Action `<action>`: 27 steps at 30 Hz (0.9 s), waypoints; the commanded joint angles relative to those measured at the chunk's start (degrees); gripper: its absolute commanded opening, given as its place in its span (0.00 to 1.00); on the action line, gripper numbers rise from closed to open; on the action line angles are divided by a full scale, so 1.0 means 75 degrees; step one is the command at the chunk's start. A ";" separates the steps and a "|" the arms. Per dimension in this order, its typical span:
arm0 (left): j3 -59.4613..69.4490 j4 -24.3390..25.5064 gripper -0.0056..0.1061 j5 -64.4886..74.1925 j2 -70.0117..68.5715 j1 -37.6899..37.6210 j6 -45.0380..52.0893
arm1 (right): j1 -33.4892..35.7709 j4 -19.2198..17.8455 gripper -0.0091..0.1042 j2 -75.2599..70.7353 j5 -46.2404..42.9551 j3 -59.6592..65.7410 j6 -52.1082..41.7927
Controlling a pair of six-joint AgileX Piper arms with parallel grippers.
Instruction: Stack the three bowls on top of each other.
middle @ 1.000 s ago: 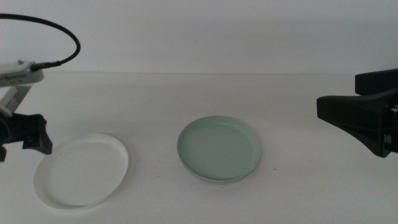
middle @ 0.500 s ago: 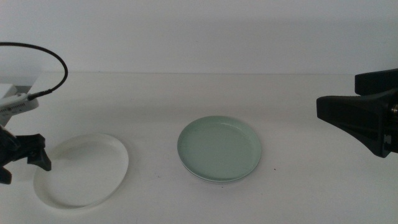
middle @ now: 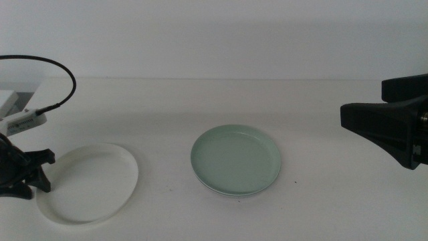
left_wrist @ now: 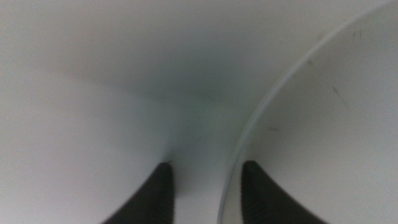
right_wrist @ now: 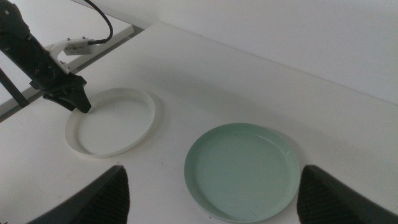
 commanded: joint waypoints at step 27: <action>-0.4306 -0.0048 0.03 0.1961 0.0425 -0.3943 -0.2072 | -0.0024 0.0007 0.78 -0.0033 -0.0055 0.0037 -0.0017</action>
